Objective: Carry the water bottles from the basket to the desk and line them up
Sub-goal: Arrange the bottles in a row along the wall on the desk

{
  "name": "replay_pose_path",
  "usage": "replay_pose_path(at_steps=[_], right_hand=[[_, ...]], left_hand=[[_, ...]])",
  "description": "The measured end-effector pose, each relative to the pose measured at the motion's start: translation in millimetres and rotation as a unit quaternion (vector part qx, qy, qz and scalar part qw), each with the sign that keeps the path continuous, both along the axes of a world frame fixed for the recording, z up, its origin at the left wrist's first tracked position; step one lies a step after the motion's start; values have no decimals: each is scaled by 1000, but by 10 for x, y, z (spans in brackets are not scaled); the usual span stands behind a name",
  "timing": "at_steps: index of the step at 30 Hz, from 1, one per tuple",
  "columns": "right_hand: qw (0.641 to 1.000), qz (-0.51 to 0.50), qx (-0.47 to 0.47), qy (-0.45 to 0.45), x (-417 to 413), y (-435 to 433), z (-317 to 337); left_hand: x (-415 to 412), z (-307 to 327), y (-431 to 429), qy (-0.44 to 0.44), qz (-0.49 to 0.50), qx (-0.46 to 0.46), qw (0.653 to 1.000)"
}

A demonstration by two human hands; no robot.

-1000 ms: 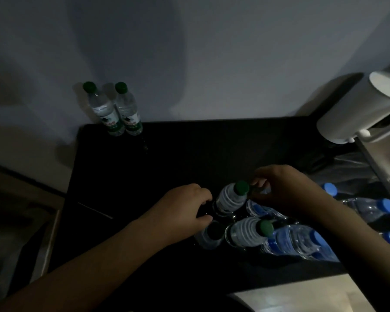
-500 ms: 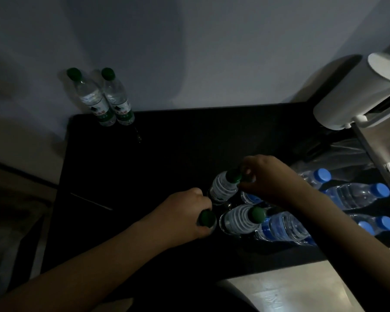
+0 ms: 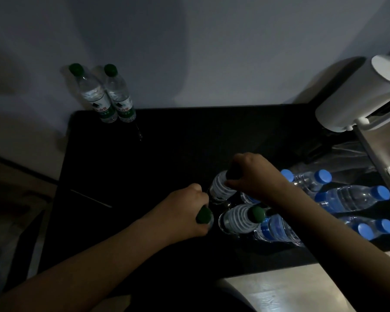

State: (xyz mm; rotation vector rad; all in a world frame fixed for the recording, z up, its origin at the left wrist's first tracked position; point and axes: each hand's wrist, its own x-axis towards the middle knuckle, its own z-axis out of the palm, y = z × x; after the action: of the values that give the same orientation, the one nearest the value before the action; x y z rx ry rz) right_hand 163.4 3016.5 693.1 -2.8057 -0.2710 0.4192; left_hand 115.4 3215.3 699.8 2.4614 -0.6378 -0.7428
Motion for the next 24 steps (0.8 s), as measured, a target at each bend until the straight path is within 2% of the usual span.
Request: replay_pose_path(at_steps=[10, 15, 24], right_hand=[[1000, 21, 17, 0, 191, -5, 82], [999, 23, 48, -2, 438, 47, 219], [997, 61, 42, -19, 1102, 462, 434]], left_hand=[[173, 76, 367, -40, 89, -77, 992], [332, 111, 613, -62, 117, -83, 988], [609, 118, 994, -87, 158, -76, 981]])
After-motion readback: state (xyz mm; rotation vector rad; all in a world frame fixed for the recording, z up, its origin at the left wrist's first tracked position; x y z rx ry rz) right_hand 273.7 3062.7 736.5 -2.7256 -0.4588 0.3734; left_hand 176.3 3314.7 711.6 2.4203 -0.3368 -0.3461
